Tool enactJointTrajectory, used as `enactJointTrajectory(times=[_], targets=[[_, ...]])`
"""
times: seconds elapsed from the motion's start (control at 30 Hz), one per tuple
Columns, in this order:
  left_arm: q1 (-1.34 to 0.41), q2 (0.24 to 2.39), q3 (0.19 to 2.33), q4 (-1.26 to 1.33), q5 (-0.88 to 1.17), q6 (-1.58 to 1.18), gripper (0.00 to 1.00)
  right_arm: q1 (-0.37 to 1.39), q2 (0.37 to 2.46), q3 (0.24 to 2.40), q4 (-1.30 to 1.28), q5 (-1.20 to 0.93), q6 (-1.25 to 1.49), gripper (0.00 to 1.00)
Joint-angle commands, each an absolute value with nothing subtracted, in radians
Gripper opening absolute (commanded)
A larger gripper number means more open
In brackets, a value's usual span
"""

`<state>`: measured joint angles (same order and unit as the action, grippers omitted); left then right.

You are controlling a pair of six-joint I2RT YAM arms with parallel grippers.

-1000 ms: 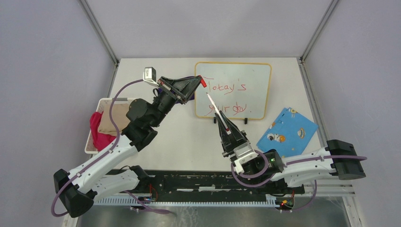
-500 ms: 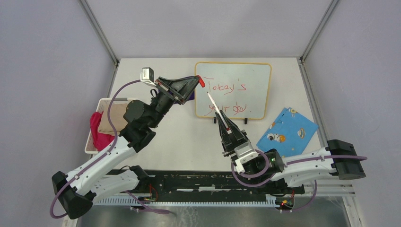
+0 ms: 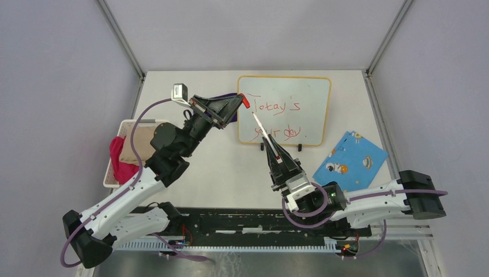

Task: Write a sentence on the whiteboard
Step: Close the whiteboard marker at the center of the board.

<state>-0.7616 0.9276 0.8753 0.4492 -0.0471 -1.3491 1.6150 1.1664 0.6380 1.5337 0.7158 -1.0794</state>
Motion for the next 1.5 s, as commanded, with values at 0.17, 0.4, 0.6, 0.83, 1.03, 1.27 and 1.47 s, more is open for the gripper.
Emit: enactJointTrajectory(times=[0.17, 0.4, 0.6, 0.83, 1.03, 1.27, 1.47], targets=[[-0.77, 0.91, 0.873, 0.467, -0.019, -1.331, 0.02, 1.619, 1.167, 0.686, 1.87, 0.723, -1.077, 0.0], [-0.774, 0.911, 0.871, 0.456, -0.018, -1.325, 0.02, 1.619, 1.169, 0.687, 1.866, 0.721, -1.074, 0.0], [-0.778, 0.909, 0.872, 0.456, -0.017, -1.322, 0.02, 1.619, 1.172, 0.689, 1.863, 0.722, -1.071, 0.0], [-0.781, 0.905, 0.871, 0.456, -0.021, -1.319, 0.02, 1.618, 1.177, 0.692, 1.858, 0.725, -1.069, 0.0], [-0.782, 0.909, 0.874, 0.456, -0.015, -1.316, 0.02, 1.62, 1.18, 0.695, 1.856, 0.726, -1.069, 0.0], [-0.791, 0.911, 0.879, 0.456, -0.005, -1.302, 0.02, 1.618, 1.185, 0.698, 1.858, 0.727, -1.073, 0.0], [-0.801, 0.91, 0.877, 0.457, -0.005, -1.295, 0.02, 1.618, 1.191, 0.703, 1.861, 0.729, -1.076, 0.0]])
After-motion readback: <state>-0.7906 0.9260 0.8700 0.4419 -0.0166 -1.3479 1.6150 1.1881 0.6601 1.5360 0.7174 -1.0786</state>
